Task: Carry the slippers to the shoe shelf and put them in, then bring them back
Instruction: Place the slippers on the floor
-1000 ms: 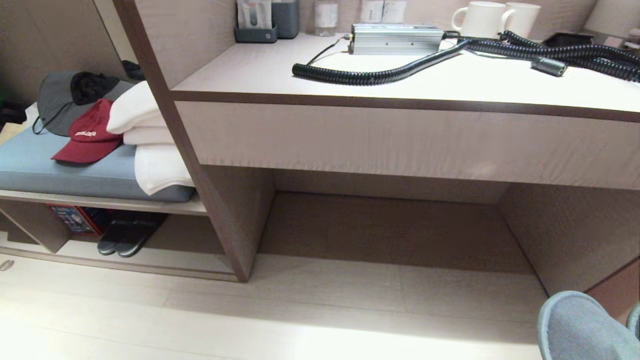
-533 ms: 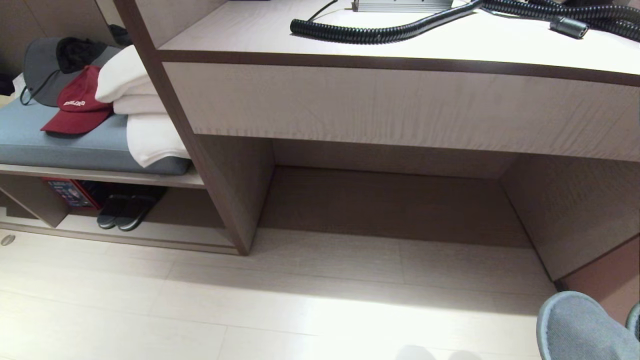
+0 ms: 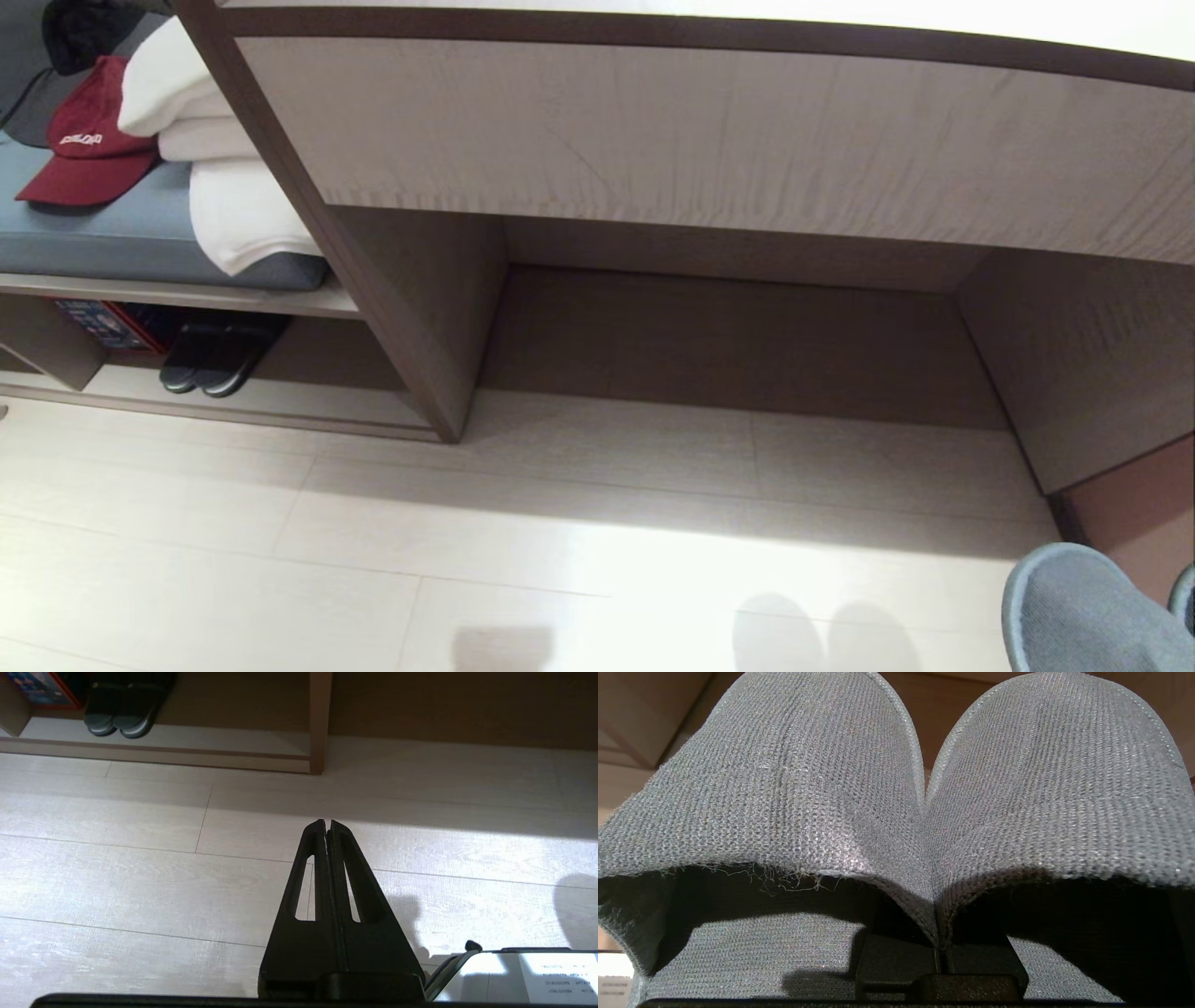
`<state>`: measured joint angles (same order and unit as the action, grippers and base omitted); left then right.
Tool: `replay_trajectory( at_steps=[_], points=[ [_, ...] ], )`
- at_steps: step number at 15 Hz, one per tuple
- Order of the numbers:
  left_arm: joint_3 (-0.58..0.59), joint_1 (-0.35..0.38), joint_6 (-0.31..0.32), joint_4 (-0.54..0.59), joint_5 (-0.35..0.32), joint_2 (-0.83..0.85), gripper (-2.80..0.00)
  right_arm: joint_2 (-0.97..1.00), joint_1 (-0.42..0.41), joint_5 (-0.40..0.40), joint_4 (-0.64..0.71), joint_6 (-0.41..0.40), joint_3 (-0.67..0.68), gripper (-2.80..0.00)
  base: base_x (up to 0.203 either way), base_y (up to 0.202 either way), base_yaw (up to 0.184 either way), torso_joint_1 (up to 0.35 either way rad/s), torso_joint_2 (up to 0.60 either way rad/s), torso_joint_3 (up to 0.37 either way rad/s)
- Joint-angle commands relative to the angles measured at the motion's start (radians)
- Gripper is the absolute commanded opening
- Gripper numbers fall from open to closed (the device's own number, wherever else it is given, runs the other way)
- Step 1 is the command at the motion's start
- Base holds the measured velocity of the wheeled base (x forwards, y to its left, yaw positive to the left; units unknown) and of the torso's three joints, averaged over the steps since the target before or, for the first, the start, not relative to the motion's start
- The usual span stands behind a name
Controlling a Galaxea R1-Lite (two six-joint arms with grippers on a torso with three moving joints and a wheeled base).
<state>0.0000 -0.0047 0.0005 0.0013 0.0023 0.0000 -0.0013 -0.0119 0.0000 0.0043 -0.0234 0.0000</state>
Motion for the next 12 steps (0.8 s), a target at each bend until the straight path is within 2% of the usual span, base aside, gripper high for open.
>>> replay_trajectory(
  at_steps=[1,12],
  points=[
    [0.001,0.0,-0.001,0.002,0.001,0.0,-2.8,-0.003,0.0,0.0,0.0,-0.001,0.0,-2.8,0.0,0.0,0.0,-0.001,0.0,-0.208],
    [0.002,0.0,-0.008,-0.001,0.002,0.0,-2.8,-0.002,0.001,-0.002,0.0,-0.003,0.0,-2.8,0.0,0.0,0.0,0.001,0.0,-0.197]
  ],
)
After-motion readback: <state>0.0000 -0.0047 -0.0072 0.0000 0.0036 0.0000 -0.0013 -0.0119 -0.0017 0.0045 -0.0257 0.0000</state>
